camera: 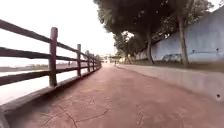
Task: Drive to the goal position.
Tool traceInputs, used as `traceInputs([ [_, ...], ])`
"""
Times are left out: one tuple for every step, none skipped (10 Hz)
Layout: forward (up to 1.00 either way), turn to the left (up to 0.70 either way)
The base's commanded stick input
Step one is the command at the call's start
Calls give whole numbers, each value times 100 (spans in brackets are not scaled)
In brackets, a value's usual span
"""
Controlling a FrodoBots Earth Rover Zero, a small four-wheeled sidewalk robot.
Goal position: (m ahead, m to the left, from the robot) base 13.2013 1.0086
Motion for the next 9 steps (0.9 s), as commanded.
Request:
traceInputs([
  [70,0],
  [70,0],
  [70,0],
  [70,0],
  [70,0],
  [70,5],
  [70,29],
  [70,4],
  [70,0],
])
